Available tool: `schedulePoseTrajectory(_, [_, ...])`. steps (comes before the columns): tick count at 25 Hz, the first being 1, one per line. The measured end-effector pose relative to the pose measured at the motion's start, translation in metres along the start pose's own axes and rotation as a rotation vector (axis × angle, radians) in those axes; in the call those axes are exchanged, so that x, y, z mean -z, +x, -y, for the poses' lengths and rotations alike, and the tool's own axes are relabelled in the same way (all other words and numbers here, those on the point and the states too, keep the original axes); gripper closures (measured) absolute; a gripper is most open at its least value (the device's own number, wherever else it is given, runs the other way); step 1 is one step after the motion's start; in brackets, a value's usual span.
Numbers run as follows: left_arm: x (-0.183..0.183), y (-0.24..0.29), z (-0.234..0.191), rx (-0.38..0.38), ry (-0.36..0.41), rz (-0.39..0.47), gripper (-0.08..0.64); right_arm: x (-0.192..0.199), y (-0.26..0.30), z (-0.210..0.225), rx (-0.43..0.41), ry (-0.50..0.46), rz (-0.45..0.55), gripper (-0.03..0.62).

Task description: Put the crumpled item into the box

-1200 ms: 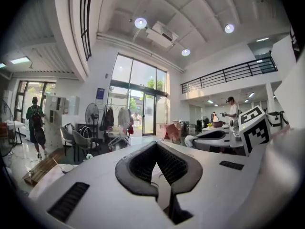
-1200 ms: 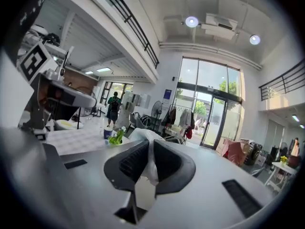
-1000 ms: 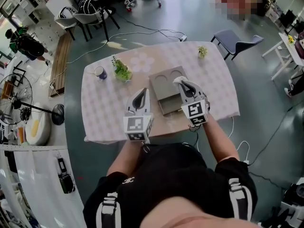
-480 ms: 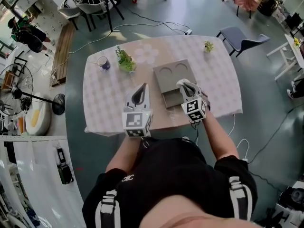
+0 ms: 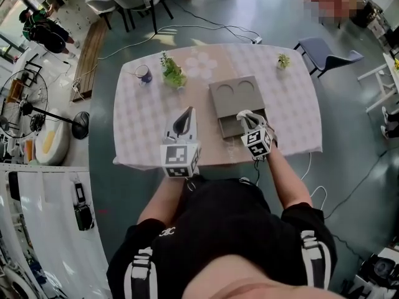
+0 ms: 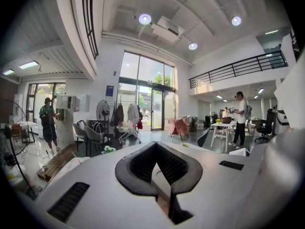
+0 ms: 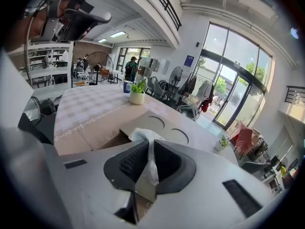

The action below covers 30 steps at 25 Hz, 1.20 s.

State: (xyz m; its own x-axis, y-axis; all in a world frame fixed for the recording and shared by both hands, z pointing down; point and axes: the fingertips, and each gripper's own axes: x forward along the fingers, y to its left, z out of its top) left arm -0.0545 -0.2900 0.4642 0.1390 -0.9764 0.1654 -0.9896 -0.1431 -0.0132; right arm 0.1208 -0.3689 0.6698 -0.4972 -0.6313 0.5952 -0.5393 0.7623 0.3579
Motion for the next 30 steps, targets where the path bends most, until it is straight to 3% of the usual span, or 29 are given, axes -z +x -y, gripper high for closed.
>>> schedulePoseTrajectory(8, [0.008,-0.006,-0.010,-0.023,0.004,-0.018,0.568,0.030,0.023,-0.015,-0.074,0.040,-0.101,0.557])
schedulePoseTrajectory(14, [0.006,-0.010,-0.018,-0.040,0.007,-0.024,0.569,0.043,0.035,-0.017,-0.084,0.052,-0.151,0.555])
schedulePoseTrajectory(25, [0.011,-0.014,-0.030,-0.059,0.012,-0.041,0.568,0.065,0.053,-0.035,-0.120,0.000,-0.246,0.548])
schedulePoseTrajectory(27, [0.011,-0.012,-0.029,-0.055,0.014,-0.044,0.569,0.065,0.053,-0.037,-0.145,0.027,-0.242,0.541])
schedulePoseTrajectory(30, [0.010,-0.007,-0.026,-0.042,0.015,-0.040,0.569,0.060,0.050,-0.036,-0.176,0.111,-0.225,0.480])
